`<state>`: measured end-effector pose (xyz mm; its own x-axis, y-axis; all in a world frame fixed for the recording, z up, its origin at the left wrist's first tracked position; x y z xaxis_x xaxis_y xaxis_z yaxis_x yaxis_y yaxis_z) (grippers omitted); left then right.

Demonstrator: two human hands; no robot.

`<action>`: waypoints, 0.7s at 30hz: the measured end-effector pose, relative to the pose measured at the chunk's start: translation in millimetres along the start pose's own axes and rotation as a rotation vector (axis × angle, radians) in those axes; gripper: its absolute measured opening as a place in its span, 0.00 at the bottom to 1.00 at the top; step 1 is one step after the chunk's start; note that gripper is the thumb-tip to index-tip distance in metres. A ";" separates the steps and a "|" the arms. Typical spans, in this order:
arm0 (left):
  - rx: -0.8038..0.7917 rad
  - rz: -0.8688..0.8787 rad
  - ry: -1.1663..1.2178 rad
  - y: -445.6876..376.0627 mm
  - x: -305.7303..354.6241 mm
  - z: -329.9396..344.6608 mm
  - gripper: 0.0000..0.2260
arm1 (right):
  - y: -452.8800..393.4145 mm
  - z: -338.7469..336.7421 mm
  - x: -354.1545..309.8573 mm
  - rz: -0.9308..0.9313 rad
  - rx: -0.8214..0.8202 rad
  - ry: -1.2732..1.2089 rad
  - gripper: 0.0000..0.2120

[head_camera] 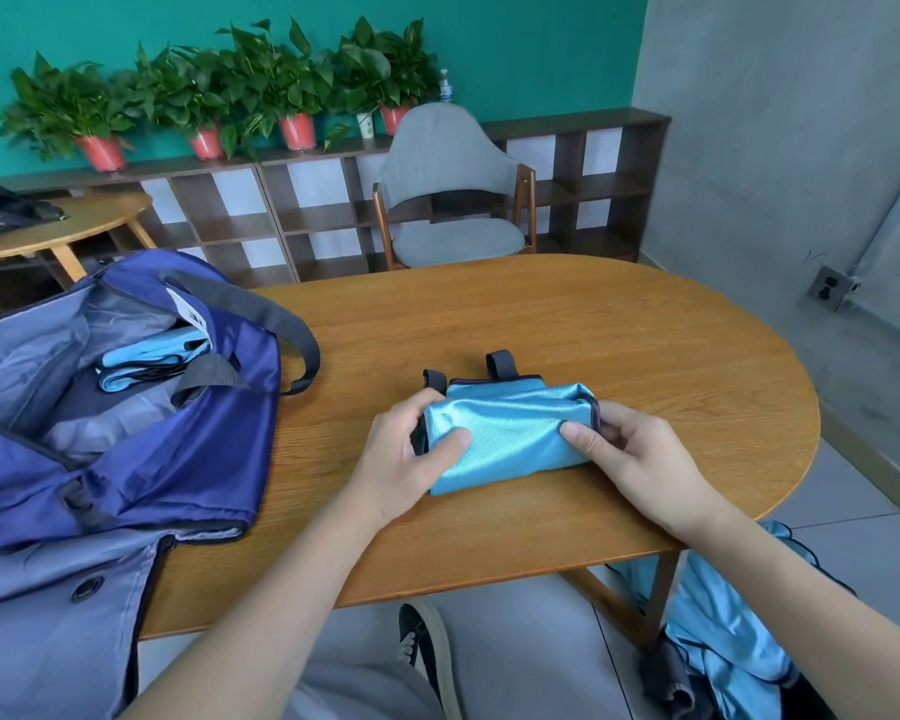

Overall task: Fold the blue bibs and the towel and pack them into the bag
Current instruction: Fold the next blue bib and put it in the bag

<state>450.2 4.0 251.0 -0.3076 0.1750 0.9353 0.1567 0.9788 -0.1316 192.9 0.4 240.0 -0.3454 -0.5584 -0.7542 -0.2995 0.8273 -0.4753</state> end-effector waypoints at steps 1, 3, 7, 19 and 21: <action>0.016 -0.008 -0.001 0.5 1.7 0.1 0.10 | 0.1 0.3 0.7 0.015 0.001 -0.018 0.23; 0.095 -0.040 -0.018 0.8 2.3 -0.6 0.06 | -1.1 0.2 1.5 0.047 0.017 -0.044 0.25; 0.195 -0.105 0.041 -3.4 -2.5 -3.8 0.07 | -4.9 2.3 1.8 0.065 0.007 -0.039 0.19; 0.265 -0.242 -0.123 -13.3 -12.3 -7.1 0.05 | -16.3 5.1 6.1 0.180 0.054 0.186 0.12; 0.271 -0.163 -0.136 -12.2 -9.6 -7.6 0.13 | -14.7 5.1 5.5 0.192 0.082 0.220 0.13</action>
<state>458.4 -10.5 246.2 -0.4333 0.0083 0.9012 -0.1540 0.9846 -0.0832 200.0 -14.5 240.6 -0.5762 -0.3842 -0.7214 -0.1405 0.9161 -0.3756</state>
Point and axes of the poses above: each hand's wrist, its own y-axis away from the middle knuckle, its own z-axis out of the palm, x = y × z, the point moved 4 cm from there along -y, towards the middle knuckle, and after that the axes turned 13 degrees about -z, right-handed, at the moved point
